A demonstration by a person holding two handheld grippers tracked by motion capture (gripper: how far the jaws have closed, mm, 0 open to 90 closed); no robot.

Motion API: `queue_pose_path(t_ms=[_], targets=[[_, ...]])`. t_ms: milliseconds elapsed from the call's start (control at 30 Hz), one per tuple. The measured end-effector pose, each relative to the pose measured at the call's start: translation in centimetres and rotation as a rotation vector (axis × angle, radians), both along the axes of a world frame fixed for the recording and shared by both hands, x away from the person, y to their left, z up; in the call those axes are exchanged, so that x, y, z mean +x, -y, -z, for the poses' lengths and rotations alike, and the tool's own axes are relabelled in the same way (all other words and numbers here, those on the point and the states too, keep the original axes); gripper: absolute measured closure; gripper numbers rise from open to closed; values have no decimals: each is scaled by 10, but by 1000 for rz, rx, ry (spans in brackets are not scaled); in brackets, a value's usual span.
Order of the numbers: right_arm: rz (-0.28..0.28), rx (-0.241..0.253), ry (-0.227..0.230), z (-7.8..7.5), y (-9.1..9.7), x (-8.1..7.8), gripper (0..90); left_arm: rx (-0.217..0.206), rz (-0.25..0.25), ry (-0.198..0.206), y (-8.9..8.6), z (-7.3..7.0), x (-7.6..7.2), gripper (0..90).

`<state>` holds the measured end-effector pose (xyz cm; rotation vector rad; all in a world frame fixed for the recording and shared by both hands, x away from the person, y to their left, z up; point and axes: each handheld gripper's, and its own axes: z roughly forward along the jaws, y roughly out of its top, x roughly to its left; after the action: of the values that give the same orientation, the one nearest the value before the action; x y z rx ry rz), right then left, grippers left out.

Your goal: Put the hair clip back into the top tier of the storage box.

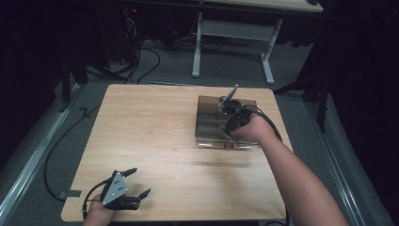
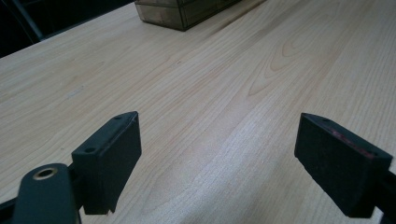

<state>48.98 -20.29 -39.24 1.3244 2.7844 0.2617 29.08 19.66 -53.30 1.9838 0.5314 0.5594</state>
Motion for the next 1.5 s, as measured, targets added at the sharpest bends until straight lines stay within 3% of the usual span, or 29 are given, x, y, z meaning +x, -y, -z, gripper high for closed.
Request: queue_pose_path(t_ms=[433,467,500,567,767,1000,1500], targets=[[-10,-17,-11,19,1,-3,800,1,-2,2,0,0,0,152],[-38,-14,0,20,2,-1,800,1,-2,1,0,0,0,152],[-5,-18,-14,21,0,-3,799,1,-2,1,0,0,0,152],[5,-21,-21,23,0,-4,799,0,-2,0,0,0,0,152],[-15,-20,-18,28,0,-2,793,1,-2,1,0,0,0,152],[6,-6,-21,24,0,-3,720,2,0,-1,0,0,0,152],[33,8,-16,-3,10,-23,742,1,-2,-2,0,0,0,152]])
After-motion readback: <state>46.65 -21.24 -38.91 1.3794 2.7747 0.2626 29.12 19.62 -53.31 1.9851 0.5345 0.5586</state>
